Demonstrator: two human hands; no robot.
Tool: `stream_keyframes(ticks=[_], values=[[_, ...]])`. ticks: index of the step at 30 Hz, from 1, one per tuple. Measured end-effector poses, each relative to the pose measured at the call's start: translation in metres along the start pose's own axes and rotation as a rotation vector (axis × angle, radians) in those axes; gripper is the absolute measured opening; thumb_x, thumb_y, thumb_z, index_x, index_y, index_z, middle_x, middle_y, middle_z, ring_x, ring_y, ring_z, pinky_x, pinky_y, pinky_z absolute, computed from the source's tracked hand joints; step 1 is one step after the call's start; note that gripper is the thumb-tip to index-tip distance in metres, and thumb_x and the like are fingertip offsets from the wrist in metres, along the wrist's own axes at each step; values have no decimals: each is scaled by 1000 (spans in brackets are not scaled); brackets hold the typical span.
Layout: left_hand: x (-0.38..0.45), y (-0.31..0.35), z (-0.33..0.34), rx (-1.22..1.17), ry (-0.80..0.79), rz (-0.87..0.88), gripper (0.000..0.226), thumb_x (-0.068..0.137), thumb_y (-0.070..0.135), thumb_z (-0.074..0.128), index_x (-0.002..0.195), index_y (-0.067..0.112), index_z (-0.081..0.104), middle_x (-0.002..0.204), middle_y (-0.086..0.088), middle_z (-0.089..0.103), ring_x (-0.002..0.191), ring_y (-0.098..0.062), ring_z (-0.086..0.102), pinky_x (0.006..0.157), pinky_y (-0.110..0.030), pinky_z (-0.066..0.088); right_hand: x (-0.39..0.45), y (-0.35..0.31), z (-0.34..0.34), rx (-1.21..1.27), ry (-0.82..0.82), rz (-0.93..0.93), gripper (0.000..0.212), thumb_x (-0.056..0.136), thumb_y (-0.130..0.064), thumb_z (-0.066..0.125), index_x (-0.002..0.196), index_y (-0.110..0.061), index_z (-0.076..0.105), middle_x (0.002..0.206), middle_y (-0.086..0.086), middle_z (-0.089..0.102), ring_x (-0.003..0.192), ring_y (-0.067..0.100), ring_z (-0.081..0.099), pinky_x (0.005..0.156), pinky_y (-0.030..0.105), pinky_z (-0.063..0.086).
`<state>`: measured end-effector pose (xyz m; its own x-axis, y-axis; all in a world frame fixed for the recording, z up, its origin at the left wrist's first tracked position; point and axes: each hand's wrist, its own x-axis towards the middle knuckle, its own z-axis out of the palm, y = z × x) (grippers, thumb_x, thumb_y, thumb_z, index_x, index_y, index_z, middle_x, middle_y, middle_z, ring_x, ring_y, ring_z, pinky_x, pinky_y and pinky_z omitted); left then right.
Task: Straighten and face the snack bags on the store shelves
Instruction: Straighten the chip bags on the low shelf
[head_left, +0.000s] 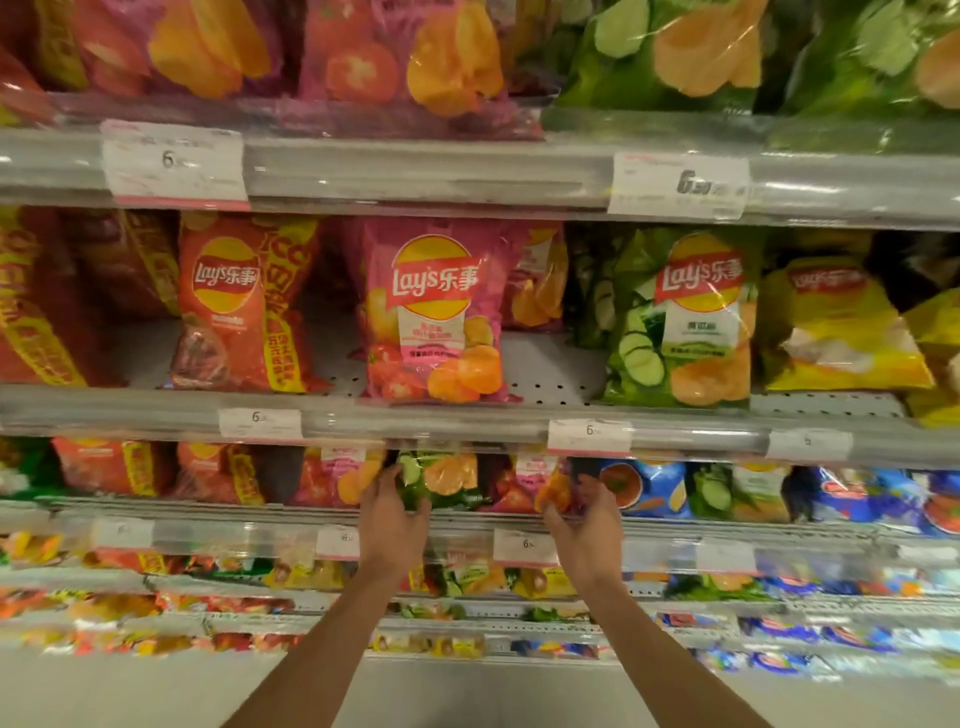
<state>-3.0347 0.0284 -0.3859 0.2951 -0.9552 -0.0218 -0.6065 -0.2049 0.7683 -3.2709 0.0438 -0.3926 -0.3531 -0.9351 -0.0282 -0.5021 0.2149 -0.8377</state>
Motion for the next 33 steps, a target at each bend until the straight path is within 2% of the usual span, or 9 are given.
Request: stream_keyframes(ticks=[4, 8, 17, 19, 21, 24, 27, 30, 33], values=[[18, 10, -2, -39, -67, -23, 60, 93, 27, 67, 142, 4, 39, 126, -18, 60, 115, -39, 59, 90, -45, 52, 22, -11, 4, -74, -111, -10, 77, 81, -37, 84, 143, -9, 47, 136, 11, 50, 131, 28, 45, 111, 41, 41], [42, 11, -4, -15, -199, -89, 85, 89, 45, 69, 150, 6, 26, 138, -17, 55, 125, -39, 54, 101, -44, 47, 39, -17, 10, -126, -194, 75, 98, 71, -59, 85, 144, -10, 40, 139, 10, 49, 131, 31, 48, 110, 45, 43], [74, -2, 9, -213, -336, -224, 76, 77, 40, 83, 141, 16, 48, 138, -7, 58, 130, -29, 52, 111, -39, 40, 71, -12, 20, -228, -325, 168, 122, 63, -70, 83, 153, -10, 26, 146, 14, 51, 137, 34, 48, 115, 42, 42], [78, -7, 10, -199, -349, -255, 72, 75, 44, 84, 134, 17, 55, 131, -5, 62, 124, -28, 55, 102, -34, 43, 77, -13, 21, -256, -380, 179, 116, 63, -70, 83, 150, -9, 35, 143, 11, 56, 133, 31, 53, 114, 39, 43], [81, -8, 9, -180, -353, -298, 84, 73, 43, 86, 140, 8, 48, 130, -7, 59, 127, -31, 52, 98, -33, 43, 83, -13, 22, -226, -439, 179, 79, 66, -67, 83, 123, -15, 63, 128, 5, 69, 113, 23, 66, 104, 36, 52], [87, -9, 5, -136, -370, -317, 88, 68, 47, 87, 136, 7, 46, 120, -4, 57, 118, -30, 55, 98, -35, 45, 85, -15, 23, -147, -486, 192, 50, 68, -59, 85, 98, -23, 69, 115, 4, 75, 97, 16, 68, 95, 31, 55], [93, -15, 1, -154, -365, -292, 94, 70, 41, 88, 144, 4, 43, 141, -11, 54, 129, -32, 51, 100, -34, 45, 87, -17, 25, -34, -490, 236, 62, 66, -52, 90, 114, -20, 69, 124, 3, 72, 118, 19, 64, 110, 35, 47], [94, -16, -4, -206, -358, -273, 79, 70, 33, 89, 136, 4, 54, 134, -14, 61, 116, -27, 60, 97, -34, 50, 84, -20, 27, 27, -467, 264, 70, 62, -49, 93, 119, -18, 65, 127, 4, 70, 122, 21, 62, 113, 37, 45], [94, -15, -7, -253, -386, -270, 70, 73, 23, 88, 133, 5, 57, 133, -12, 63, 122, -27, 57, 102, -36, 48, 76, -22, 29, 2, -403, 261, 77, 58, -49, 95, 121, -16, 66, 128, 4, 70, 125, 23, 61, 114, 36, 44]])
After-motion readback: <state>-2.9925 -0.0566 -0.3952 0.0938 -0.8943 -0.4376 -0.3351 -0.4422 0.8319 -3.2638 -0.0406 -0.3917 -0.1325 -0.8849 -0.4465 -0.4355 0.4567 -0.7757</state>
